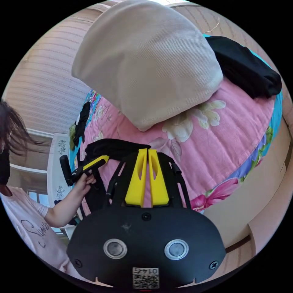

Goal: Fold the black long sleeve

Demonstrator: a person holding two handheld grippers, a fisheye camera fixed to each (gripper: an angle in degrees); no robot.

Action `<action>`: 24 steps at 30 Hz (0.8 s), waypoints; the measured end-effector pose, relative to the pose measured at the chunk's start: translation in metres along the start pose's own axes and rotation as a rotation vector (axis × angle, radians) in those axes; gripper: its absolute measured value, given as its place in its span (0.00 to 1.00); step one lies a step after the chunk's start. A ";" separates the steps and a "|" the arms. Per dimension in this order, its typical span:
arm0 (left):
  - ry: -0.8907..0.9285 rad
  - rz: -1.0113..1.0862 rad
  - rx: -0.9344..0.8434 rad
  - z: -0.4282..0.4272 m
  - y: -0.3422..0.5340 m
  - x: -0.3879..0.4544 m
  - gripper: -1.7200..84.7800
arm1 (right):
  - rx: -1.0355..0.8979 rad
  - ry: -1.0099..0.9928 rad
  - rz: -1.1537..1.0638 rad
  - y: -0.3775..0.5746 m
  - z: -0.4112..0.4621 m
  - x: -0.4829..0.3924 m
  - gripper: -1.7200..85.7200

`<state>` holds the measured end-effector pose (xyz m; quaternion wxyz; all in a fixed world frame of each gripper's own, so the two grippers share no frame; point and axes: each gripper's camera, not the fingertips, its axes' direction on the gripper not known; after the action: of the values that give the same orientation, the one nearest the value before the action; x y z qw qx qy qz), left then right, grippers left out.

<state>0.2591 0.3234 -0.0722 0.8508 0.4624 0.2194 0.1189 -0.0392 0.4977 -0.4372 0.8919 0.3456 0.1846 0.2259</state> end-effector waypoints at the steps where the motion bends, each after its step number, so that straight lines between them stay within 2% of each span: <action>1: 0.006 0.015 0.006 -0.004 0.004 0.005 0.01 | -0.009 -0.005 0.003 0.008 -0.017 0.004 0.02; 3: 0.016 0.086 0.048 -0.021 0.017 0.026 0.01 | -0.011 -0.005 -0.007 0.015 -0.041 0.007 0.02; 7: 0.058 0.094 0.088 -0.025 0.021 0.036 0.01 | 0.015 -0.069 0.039 0.012 -0.082 0.027 0.02; 10: 0.128 0.101 -0.008 0.016 0.024 0.038 0.01 | 0.034 -0.024 0.058 0.001 -0.088 0.047 0.02; 13: 0.112 0.086 -0.126 0.057 0.034 0.038 0.01 | -0.047 0.027 0.128 -0.006 -0.073 0.080 0.02; 17: 0.119 0.117 -0.027 0.020 0.031 0.037 0.01 | -0.026 0.093 0.184 0.005 -0.084 0.106 0.04; 19: 0.041 0.136 0.016 -0.004 0.019 0.026 0.01 | -0.013 0.079 0.182 0.011 -0.092 0.112 0.05; 20: -0.064 0.132 0.035 -0.013 0.011 0.012 0.01 | -0.014 0.069 0.175 0.013 -0.094 0.114 0.06; 21: -0.195 0.119 0.040 -0.014 0.002 -0.009 0.02 | -0.017 0.066 0.168 0.013 -0.093 0.115 0.06; 23: -0.340 0.050 0.017 -0.001 -0.008 -0.048 0.03 | -0.038 0.061 0.131 0.011 -0.088 0.114 0.10; 24: -0.346 -0.006 -0.010 0.014 -0.015 -0.077 0.06 | -0.044 0.061 0.114 0.010 -0.085 0.113 0.11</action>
<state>0.1981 0.2739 -0.0580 0.8785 0.4712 0.0702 0.0360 0.0103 0.6097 -0.5089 0.8789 0.3290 0.1866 0.2906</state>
